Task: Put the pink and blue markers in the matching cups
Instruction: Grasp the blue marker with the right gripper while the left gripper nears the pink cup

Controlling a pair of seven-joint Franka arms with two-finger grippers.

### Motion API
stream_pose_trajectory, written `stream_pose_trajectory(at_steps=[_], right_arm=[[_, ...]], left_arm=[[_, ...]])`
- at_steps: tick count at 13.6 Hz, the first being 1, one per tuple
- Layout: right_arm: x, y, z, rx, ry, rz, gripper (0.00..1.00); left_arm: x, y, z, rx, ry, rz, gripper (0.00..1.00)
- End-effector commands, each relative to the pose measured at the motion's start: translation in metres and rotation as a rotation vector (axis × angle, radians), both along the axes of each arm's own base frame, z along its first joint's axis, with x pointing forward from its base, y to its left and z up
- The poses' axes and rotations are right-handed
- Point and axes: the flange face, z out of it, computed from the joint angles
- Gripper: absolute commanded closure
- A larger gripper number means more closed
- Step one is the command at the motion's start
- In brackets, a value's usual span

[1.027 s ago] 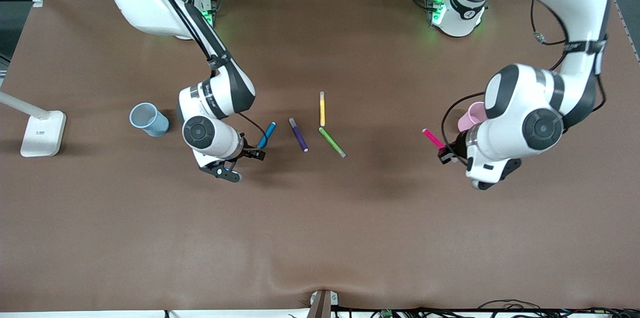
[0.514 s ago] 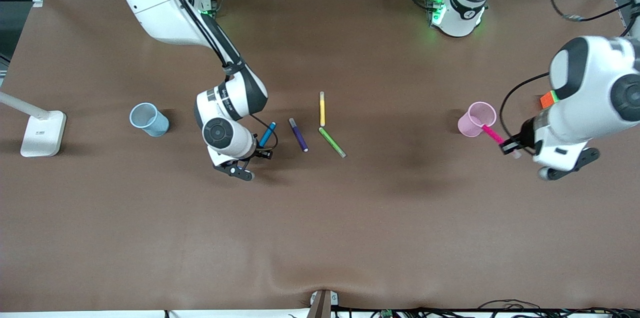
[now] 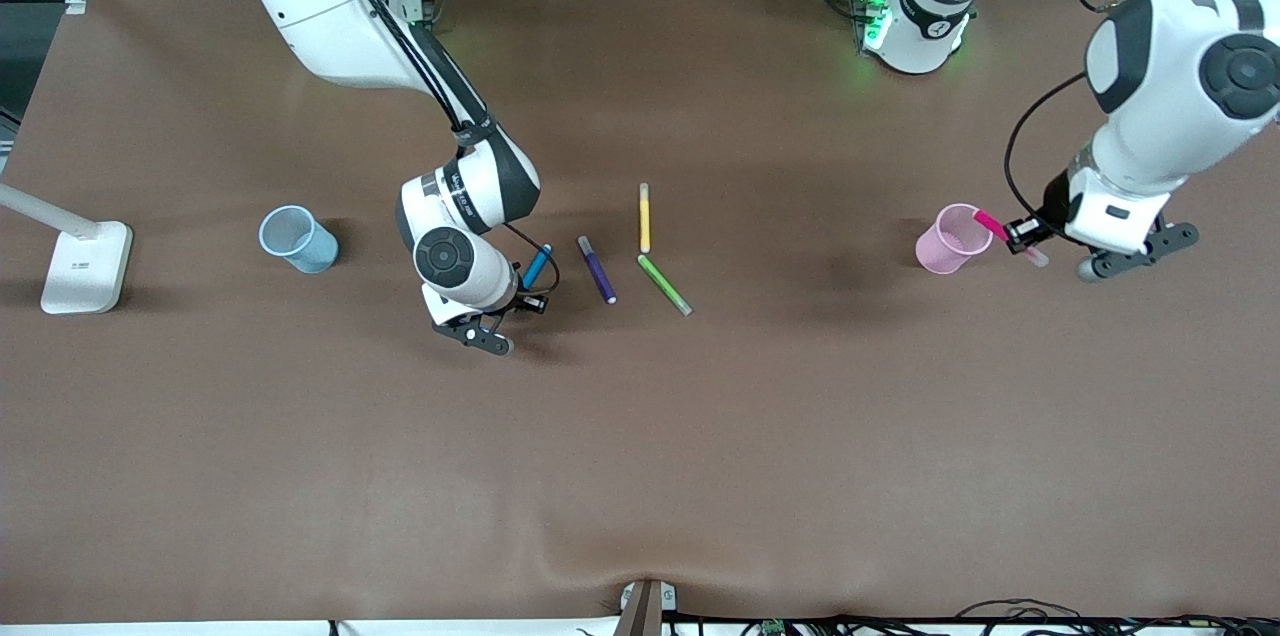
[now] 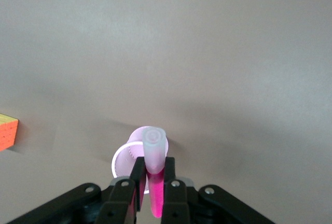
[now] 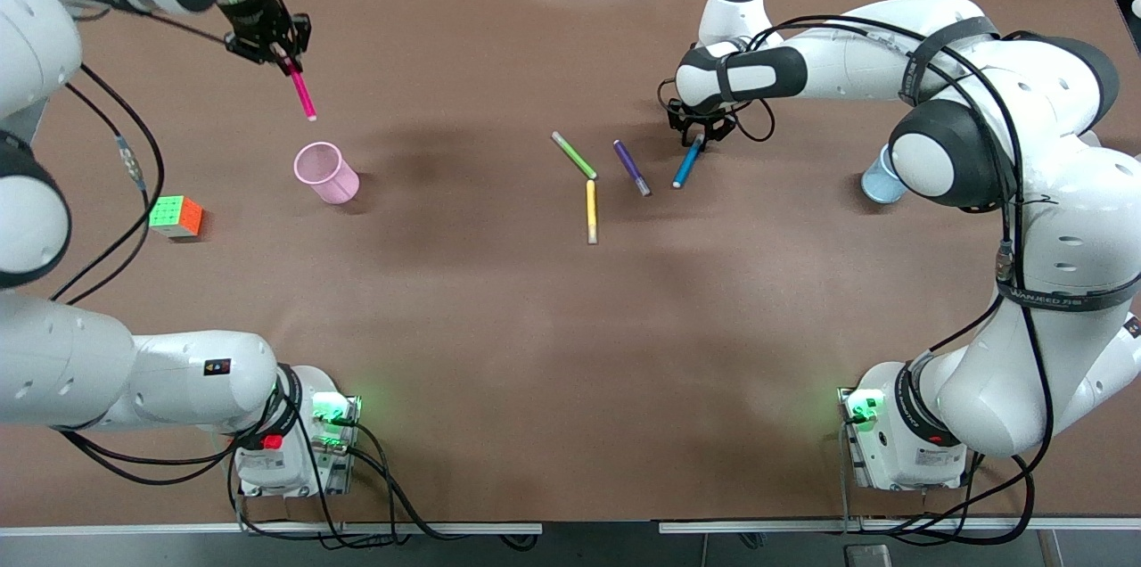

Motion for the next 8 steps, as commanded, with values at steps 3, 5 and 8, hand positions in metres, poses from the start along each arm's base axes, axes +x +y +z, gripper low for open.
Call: stream_pose_trajectory(at_steps=[3, 5, 8], right_arm=[[0.005, -0.019, 0.003, 0.007, 0.010, 0.003, 1.00], [0.017, -0.040, 0.030, 0.018, 0.038, 0.033, 1.00], [0.031, -0.090, 0.105, 0.073, 0.088, 0.211, 1.00]], left_arm=[[-0.036, 0.002, -0.036, 0.012, -0.091, -0.033, 1.00], [-0.038, 0.002, -0.038, 0.016, -0.109, -0.043, 1.00], [-0.047, 0.014, -0.051, 0.039, -0.134, -0.051, 1.00]])
